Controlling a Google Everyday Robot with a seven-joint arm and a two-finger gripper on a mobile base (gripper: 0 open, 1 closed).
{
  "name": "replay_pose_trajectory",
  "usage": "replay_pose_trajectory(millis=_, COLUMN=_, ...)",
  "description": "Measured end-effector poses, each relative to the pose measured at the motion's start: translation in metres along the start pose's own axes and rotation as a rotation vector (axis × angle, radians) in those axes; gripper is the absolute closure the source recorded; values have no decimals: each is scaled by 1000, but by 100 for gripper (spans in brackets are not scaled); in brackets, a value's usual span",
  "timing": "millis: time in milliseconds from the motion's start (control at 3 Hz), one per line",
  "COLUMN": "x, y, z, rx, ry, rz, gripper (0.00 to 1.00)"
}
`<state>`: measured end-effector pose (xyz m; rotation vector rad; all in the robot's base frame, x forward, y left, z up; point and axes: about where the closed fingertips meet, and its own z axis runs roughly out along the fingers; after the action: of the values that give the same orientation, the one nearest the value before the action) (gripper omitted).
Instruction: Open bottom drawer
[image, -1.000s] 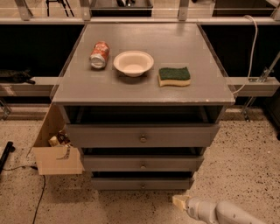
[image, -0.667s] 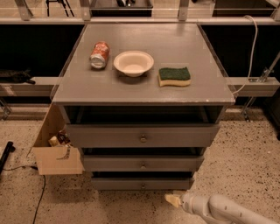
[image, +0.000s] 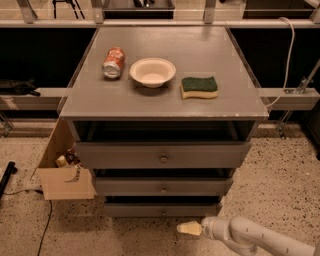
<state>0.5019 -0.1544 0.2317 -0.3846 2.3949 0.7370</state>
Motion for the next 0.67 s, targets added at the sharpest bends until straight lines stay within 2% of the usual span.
replay_pose_trajectory(millis=333, x=-6, y=-1, z=3, rx=3, ry=3, rz=-65, gripper=0)
replay_pose_trajectory(millis=667, x=-13, y=-7, z=7, rx=23, ry=28, rz=-185, gripper=0)
